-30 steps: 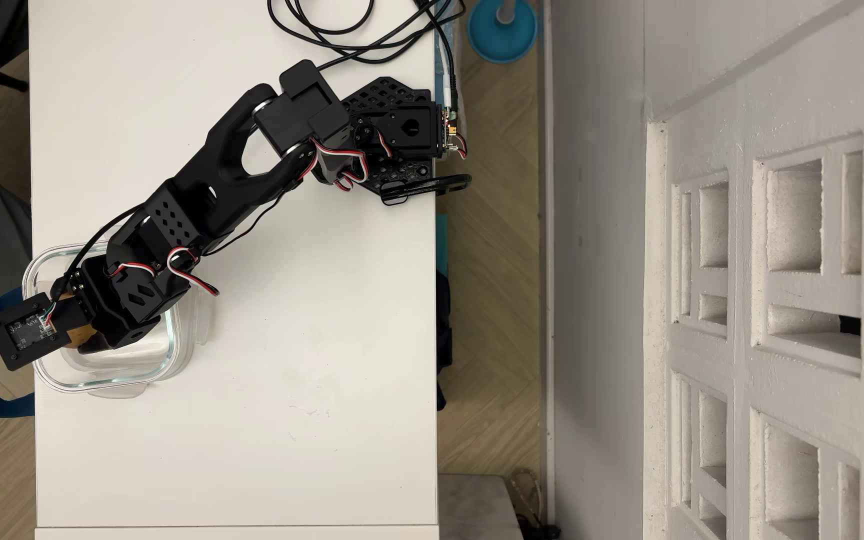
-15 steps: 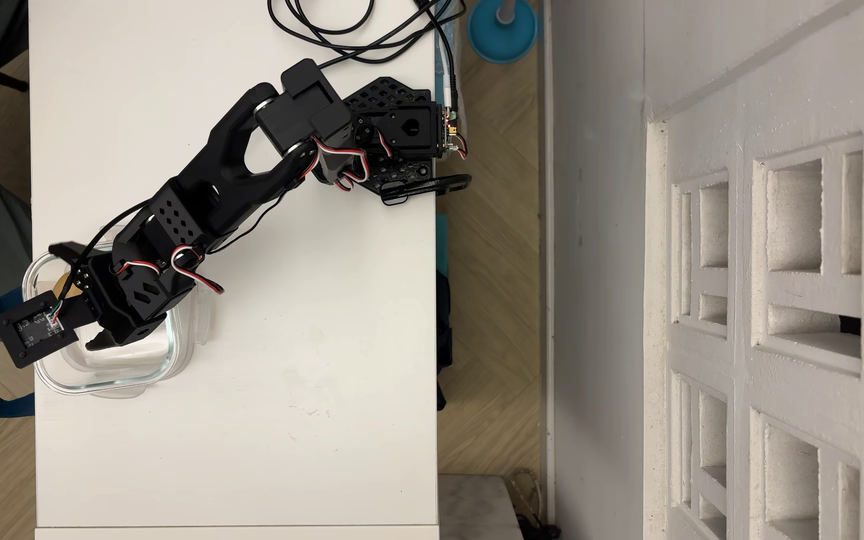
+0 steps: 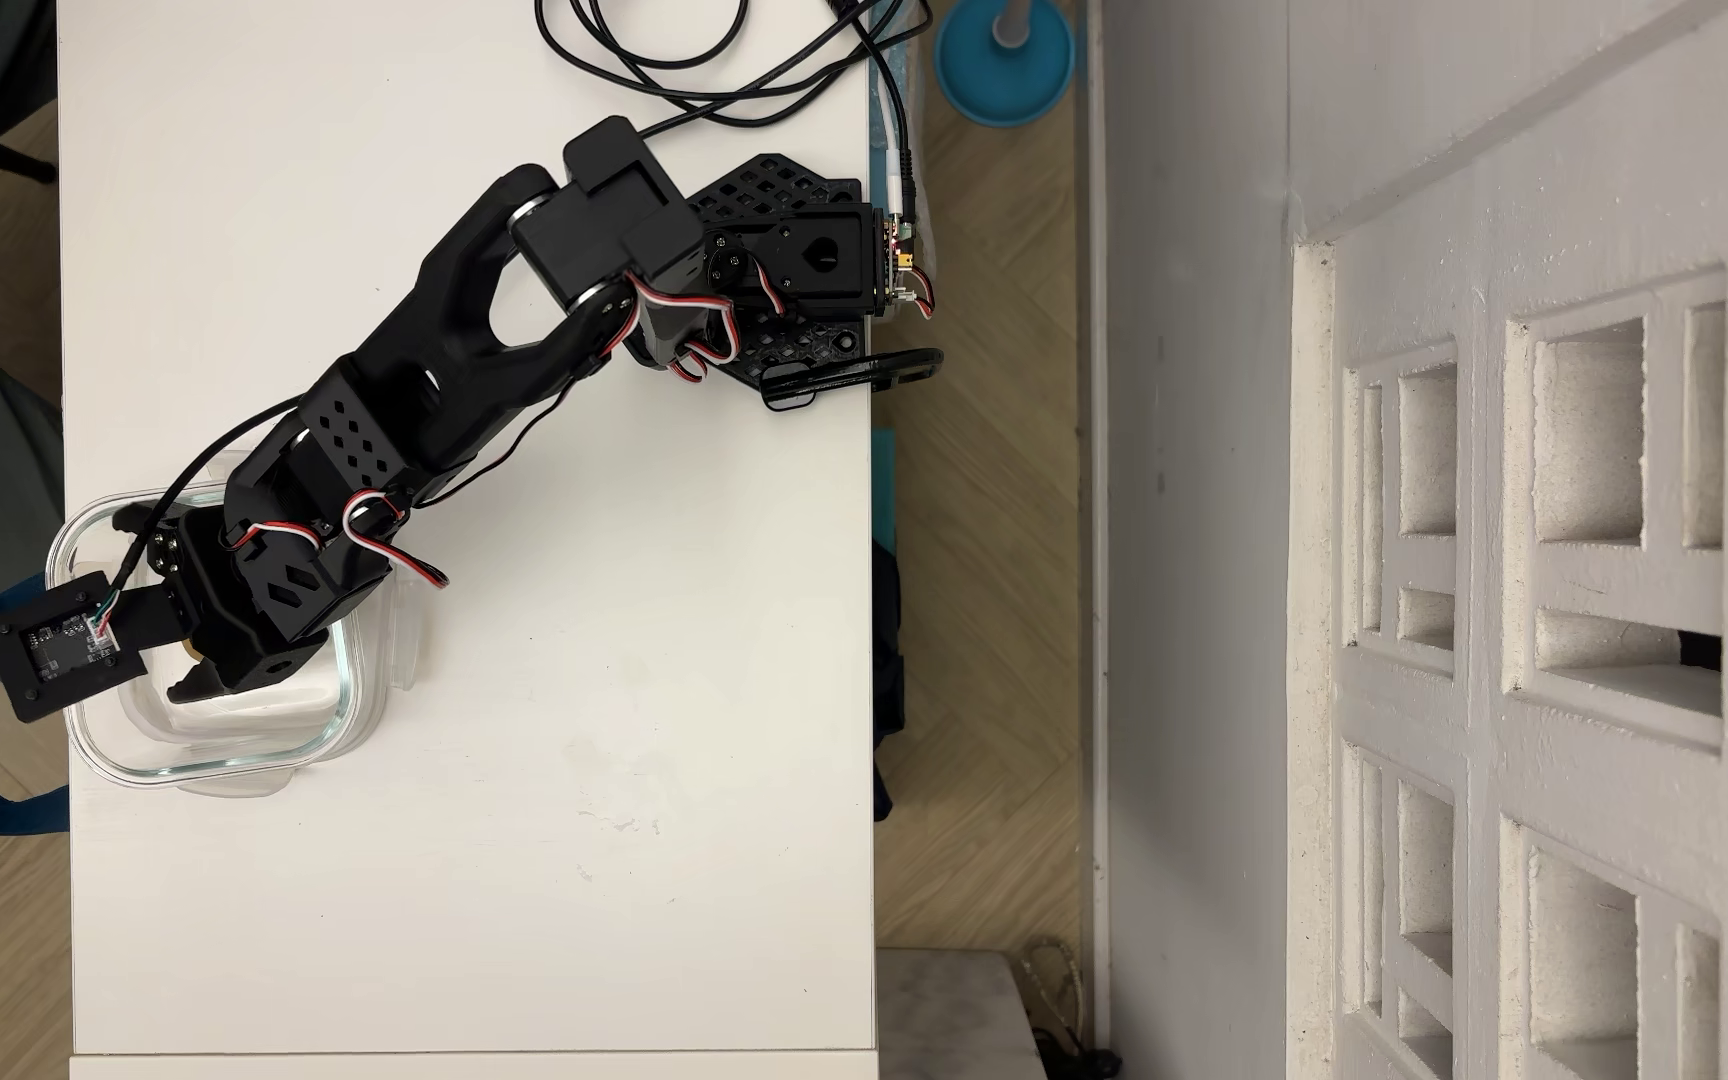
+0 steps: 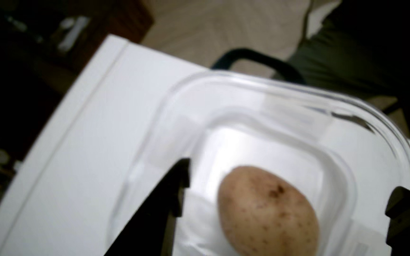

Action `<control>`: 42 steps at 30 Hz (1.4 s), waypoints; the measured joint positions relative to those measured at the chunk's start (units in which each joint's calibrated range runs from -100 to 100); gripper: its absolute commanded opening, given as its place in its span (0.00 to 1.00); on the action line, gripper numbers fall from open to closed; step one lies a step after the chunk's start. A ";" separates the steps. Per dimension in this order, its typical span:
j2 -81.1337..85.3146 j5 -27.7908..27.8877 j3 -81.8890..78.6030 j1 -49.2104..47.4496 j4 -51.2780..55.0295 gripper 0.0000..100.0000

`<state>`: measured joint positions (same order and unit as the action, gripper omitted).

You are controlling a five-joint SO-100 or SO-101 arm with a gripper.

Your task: Grab the potato and put it in box

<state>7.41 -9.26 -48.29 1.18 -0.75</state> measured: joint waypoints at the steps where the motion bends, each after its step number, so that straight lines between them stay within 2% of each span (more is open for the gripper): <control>1: 1.93 -0.93 0.00 -2.36 0.00 0.35; 9: 12.52 -3.81 2.53 -16.03 11.53 0.27; 14: 16.84 -4.35 2.44 -28.28 13.39 0.14; 19: 23.10 -5.81 -1.99 -39.12 13.39 0.10; 25: 38.93 -5.86 -13.18 -41.63 13.48 0.10; 34: 72.53 -5.76 -40.97 -42.11 13.57 0.06; 38: 87.34 -5.62 -49.82 -45.40 19.16 0.05; 42: 88.82 -5.52 -50.00 -52.16 24.39 0.04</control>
<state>96.23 -14.77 -98.29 -50.98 23.64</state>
